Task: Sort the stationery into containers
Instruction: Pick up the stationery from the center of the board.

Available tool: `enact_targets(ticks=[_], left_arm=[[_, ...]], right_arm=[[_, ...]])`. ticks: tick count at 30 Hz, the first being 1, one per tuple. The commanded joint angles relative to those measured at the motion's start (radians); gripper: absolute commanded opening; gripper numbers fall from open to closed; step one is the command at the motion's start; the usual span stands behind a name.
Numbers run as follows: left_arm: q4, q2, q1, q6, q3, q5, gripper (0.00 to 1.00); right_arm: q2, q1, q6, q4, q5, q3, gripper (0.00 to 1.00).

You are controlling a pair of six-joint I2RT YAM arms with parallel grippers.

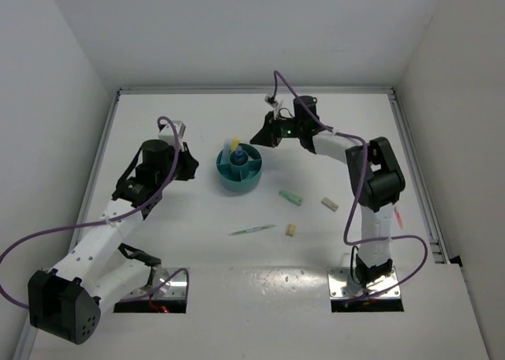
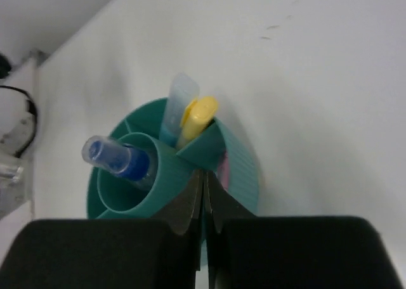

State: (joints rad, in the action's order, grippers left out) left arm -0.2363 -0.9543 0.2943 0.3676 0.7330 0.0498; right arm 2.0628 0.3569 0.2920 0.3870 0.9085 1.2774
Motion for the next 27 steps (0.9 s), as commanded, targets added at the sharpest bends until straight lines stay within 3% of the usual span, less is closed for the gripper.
enact_targets(ticks=[1, 2, 3, 4, 5, 6, 7, 8, 9, 10, 13, 17, 18, 22, 27], left_arm=[[0.042, -0.014, -0.009, -0.013, -0.006, 0.045, 0.09], [0.042, -0.014, -0.009, -0.004, -0.006, 0.059, 0.09], [0.042, -0.023, -0.009, -0.004, -0.006, 0.059, 0.09], [0.042, -0.034, -0.009, -0.004, -0.006, 0.068, 0.09], [0.042, -0.034, -0.009, -0.004, 0.005, 0.068, 0.13], [0.042, -0.044, -0.009, -0.004, 0.005, 0.068, 0.31], [0.042, -0.044, -0.009, -0.004, 0.005, 0.068, 0.45], [0.042, -0.044, -0.009, -0.004, 0.014, 0.068, 0.58], [0.042, -0.044, -0.009, -0.004, 0.014, 0.068, 0.72], [0.032, -0.044, -0.009, -0.004, 0.014, 0.068, 0.75], [0.032, -0.044, -0.009, 0.005, 0.014, 0.068, 0.77], [0.023, -0.054, -0.009, 0.005, 0.014, 0.059, 0.77], [0.023, -0.054, -0.009, 0.005, 0.014, 0.059, 0.77], [0.023, -0.054, -0.009, 0.005, 0.014, 0.059, 0.77], [0.014, -0.054, -0.009, 0.005, 0.014, 0.059, 0.77]], right_arm=[[-0.145, -0.001, -0.273, -0.398, -0.213, 0.157, 0.0], [-0.161, -0.012, -0.286, -0.449, -0.335, 0.186, 0.0], [-0.171, -0.025, -0.286, -0.5, -0.382, 0.186, 0.16], [-0.184, -0.026, -0.315, -0.61, -0.439, 0.2, 0.74], [-0.184, -0.036, -0.38, -0.691, -0.428, 0.223, 0.82], [-0.161, -0.036, -0.474, -0.827, -0.466, 0.255, 0.83], [-0.15, -0.036, -0.508, -0.896, -0.485, 0.266, 0.74], [-0.15, -0.036, -0.543, -0.933, -0.502, 0.266, 0.57], [-0.15, -0.036, -0.577, -0.959, -0.551, 0.252, 0.32], [-0.183, -0.036, -0.591, -0.974, -0.56, 0.2, 0.06], [-0.26, -0.013, -0.678, -0.971, -0.606, 0.062, 0.11], [-0.236, 0.023, -0.755, -1.083, -0.597, 0.022, 0.31], [-0.236, 0.036, -0.755, -1.073, -0.597, -0.016, 0.38], [-0.268, 0.086, -0.758, -0.996, -0.625, -0.134, 0.53], [-0.268, 0.125, -0.723, -0.965, -0.68, -0.177, 0.58]])
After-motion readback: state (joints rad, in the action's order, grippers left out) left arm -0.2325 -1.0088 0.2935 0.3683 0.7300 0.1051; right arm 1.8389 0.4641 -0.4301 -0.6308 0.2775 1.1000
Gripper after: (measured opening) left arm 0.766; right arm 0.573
